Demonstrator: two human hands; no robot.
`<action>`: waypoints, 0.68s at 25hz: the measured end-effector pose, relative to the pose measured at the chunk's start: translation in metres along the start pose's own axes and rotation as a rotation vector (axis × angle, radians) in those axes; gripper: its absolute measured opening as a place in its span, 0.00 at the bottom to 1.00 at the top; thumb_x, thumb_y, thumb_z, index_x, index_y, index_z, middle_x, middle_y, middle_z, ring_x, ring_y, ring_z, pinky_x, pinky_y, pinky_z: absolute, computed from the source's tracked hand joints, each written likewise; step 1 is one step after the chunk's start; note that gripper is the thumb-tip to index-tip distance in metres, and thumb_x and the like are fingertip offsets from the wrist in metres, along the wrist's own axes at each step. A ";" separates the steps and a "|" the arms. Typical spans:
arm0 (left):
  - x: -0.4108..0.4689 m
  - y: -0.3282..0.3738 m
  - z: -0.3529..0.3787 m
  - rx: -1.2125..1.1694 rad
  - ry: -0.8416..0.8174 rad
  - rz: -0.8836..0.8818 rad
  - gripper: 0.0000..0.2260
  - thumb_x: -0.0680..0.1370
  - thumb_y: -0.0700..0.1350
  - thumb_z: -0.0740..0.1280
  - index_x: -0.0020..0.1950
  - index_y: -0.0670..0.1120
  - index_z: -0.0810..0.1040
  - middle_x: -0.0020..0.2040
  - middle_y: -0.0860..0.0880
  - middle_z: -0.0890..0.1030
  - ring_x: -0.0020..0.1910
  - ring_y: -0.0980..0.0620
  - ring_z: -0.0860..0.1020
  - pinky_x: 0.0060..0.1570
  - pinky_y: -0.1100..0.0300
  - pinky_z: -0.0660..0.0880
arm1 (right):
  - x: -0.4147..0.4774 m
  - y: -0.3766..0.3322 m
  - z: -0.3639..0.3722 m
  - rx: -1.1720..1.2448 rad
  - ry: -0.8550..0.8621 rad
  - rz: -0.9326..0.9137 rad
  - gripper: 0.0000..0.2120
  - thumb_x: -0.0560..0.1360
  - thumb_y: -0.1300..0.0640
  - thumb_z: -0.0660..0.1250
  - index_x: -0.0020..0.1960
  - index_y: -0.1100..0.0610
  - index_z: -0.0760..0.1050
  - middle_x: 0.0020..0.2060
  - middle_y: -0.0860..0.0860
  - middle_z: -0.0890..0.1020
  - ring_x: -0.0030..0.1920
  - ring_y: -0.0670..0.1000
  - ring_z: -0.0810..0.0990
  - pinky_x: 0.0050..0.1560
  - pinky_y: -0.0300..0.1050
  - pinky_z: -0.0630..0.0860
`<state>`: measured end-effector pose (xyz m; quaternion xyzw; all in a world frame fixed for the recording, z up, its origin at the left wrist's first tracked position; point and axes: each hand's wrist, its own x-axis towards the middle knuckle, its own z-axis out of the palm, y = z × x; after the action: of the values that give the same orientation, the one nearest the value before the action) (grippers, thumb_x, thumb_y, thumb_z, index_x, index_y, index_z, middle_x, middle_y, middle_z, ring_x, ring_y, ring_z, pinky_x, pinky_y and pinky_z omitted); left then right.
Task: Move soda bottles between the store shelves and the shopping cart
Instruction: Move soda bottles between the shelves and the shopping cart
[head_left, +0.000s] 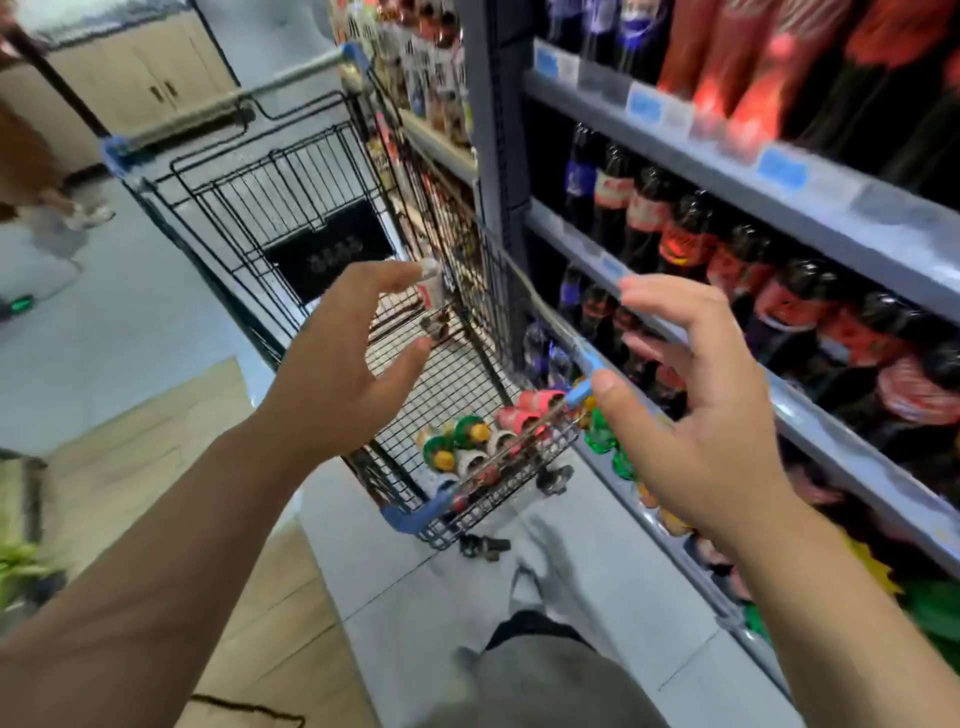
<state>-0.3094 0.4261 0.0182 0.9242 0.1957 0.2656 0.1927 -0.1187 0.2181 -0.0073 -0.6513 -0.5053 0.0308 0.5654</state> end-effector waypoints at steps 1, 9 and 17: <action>0.007 -0.018 0.003 0.002 -0.017 -0.016 0.21 0.78 0.45 0.68 0.69 0.43 0.71 0.63 0.50 0.75 0.63 0.57 0.73 0.65 0.70 0.65 | 0.005 0.013 0.017 0.038 0.013 0.020 0.20 0.76 0.55 0.68 0.67 0.54 0.71 0.65 0.50 0.73 0.68 0.52 0.74 0.64 0.58 0.76; 0.052 -0.137 0.044 0.007 -0.145 -0.110 0.22 0.77 0.51 0.66 0.70 0.49 0.68 0.66 0.52 0.73 0.65 0.62 0.67 0.65 0.61 0.66 | 0.040 0.077 0.115 -0.016 -0.008 0.159 0.22 0.75 0.54 0.69 0.65 0.63 0.70 0.65 0.58 0.74 0.69 0.57 0.75 0.64 0.62 0.74; 0.083 -0.237 0.086 -0.222 -0.335 -0.029 0.24 0.75 0.45 0.70 0.70 0.44 0.71 0.68 0.45 0.76 0.69 0.50 0.71 0.69 0.50 0.69 | 0.041 0.093 0.193 -0.154 0.116 0.455 0.24 0.73 0.50 0.70 0.66 0.59 0.72 0.64 0.52 0.74 0.69 0.50 0.74 0.68 0.55 0.73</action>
<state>-0.2574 0.6445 -0.1239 0.9257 0.1436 0.1253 0.3268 -0.1588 0.3970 -0.1262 -0.7901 -0.3132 0.0814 0.5206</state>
